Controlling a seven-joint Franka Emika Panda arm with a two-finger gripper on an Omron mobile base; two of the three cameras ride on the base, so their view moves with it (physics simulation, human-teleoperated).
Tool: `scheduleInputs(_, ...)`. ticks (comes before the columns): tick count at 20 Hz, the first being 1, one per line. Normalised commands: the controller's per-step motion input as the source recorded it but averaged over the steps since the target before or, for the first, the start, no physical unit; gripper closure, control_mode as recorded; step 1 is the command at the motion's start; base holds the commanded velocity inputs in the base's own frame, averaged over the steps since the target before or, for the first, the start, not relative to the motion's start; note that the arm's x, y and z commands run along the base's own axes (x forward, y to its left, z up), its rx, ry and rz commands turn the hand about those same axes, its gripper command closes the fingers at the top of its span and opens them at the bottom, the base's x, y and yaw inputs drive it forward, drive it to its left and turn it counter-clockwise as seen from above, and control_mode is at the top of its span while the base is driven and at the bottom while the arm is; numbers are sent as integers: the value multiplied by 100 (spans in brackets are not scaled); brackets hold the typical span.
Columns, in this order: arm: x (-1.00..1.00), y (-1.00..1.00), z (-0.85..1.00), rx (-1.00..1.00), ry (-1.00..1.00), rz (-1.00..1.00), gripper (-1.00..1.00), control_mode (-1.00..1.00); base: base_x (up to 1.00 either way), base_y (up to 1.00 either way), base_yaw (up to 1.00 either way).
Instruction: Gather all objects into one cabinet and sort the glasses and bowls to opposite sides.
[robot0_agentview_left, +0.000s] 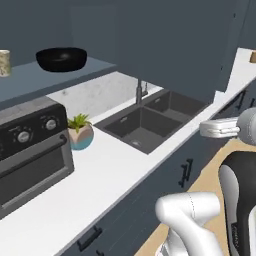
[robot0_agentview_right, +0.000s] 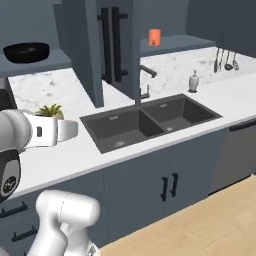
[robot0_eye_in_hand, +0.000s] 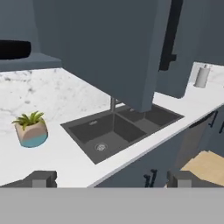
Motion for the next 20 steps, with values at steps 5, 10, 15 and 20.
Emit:
scheduleInputs(5,0,0,0,0,0,0,-100,100,-25,0,-39)
scheduleInputs(10,0,0,0,0,0,0,-100,100,-17,-24,-31)
scheduleInputs(15,0,0,0,0,0,0,-100,100,-17,-53,-23)
scheduleInputs(20,0,0,0,0,0,0,-100,100,-1,-72,-29)
